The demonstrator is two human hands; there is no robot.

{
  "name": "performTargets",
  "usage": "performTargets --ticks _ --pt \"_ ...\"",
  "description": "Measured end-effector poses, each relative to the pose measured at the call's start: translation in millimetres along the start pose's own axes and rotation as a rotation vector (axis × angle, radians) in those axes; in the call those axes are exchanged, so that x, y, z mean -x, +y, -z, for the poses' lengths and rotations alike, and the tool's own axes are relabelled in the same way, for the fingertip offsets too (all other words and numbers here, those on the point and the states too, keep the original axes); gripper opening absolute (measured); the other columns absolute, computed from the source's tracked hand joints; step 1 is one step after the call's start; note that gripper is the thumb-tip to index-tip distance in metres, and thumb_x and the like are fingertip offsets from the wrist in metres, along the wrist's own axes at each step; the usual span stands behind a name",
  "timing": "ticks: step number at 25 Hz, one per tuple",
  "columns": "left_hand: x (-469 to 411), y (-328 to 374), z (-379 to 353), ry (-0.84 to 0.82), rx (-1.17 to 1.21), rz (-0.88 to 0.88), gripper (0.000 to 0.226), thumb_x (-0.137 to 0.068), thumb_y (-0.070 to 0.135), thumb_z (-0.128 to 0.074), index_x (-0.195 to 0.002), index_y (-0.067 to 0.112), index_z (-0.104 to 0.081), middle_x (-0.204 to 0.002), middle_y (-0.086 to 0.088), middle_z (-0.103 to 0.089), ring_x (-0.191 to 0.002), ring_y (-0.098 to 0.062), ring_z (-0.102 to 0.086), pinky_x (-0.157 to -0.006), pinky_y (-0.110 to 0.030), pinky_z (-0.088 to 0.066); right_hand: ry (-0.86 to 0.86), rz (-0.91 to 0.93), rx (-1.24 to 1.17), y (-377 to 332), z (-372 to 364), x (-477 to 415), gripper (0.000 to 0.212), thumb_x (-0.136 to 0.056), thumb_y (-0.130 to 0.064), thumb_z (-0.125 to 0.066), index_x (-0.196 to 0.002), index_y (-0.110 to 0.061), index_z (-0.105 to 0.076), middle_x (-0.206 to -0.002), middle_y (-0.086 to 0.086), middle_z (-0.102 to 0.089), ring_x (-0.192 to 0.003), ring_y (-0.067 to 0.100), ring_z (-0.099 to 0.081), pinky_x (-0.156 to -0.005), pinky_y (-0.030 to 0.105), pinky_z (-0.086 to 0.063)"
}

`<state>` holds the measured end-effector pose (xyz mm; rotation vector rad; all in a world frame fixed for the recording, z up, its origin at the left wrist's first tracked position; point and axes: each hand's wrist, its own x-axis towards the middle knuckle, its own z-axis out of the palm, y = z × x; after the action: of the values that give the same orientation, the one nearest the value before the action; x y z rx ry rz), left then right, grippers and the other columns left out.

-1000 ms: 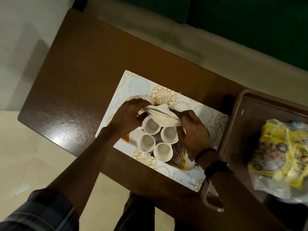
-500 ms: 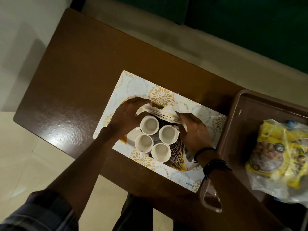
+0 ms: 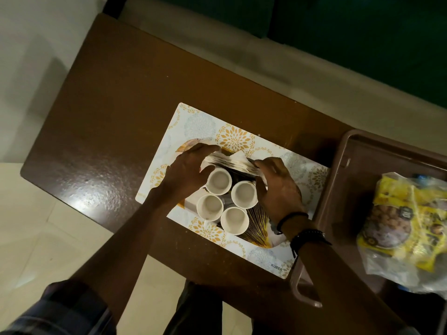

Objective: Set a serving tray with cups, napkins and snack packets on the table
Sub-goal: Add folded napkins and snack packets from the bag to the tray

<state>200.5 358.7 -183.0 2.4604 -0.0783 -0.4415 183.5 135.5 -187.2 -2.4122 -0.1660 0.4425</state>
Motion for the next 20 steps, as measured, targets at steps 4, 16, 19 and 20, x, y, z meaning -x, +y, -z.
performTargets --ticks 4,16,19,20 --pt "8.6 5.9 -2.4 0.037 -0.029 -0.004 0.05 -0.084 0.012 -0.064 -0.131 0.022 -0.052 -0.133 -0.002 -0.057 -0.126 -0.022 -0.05 -0.096 -0.048 -0.05 -0.033 -0.038 0.004 -2.2 3.3 6.3 0.05 -0.087 -0.006 -0.055 -0.135 -0.015 -0.047 -0.134 0.011 -0.049 -0.122 0.031 -0.048 -0.091 0.051 -0.049" --pt "88.8 146.9 -29.9 -0.038 0.064 -0.103 0.053 -0.079 -0.004 -0.054 -0.131 0.004 -0.051 -0.131 -0.018 -0.053 -0.129 -0.034 -0.044 -0.106 -0.049 -0.04 0.198 -0.522 -0.125 35.8 76.2 124.4 0.079 -0.08 -0.023 -0.068 -0.146 -0.01 -0.027 -0.148 0.018 -0.032 -0.137 0.038 -0.026 -0.114 0.049 -0.019" --pt "109.8 178.7 -60.2 -0.154 0.062 -0.109 0.054 -0.081 -0.001 -0.057 -0.133 0.008 -0.05 -0.135 -0.017 -0.052 -0.129 -0.032 -0.045 -0.109 -0.039 -0.038 0.406 -0.832 -0.065 85.8 93.0 161.3 0.084 -0.077 -0.028 -0.072 -0.144 -0.004 -0.027 -0.147 0.023 -0.03 -0.136 0.042 -0.026 -0.113 0.048 -0.018" --pt "117.6 187.0 -70.6 -0.177 0.068 -0.13 0.052 -0.081 0.001 -0.057 -0.133 0.008 -0.051 -0.134 -0.016 -0.053 -0.126 -0.031 -0.047 -0.106 -0.037 -0.039 0.428 -0.943 -0.044 103.4 99.1 171.7 0.086 -0.077 -0.03 -0.072 -0.144 -0.003 -0.026 -0.148 0.023 -0.029 -0.136 0.042 -0.026 -0.113 0.049 -0.02"
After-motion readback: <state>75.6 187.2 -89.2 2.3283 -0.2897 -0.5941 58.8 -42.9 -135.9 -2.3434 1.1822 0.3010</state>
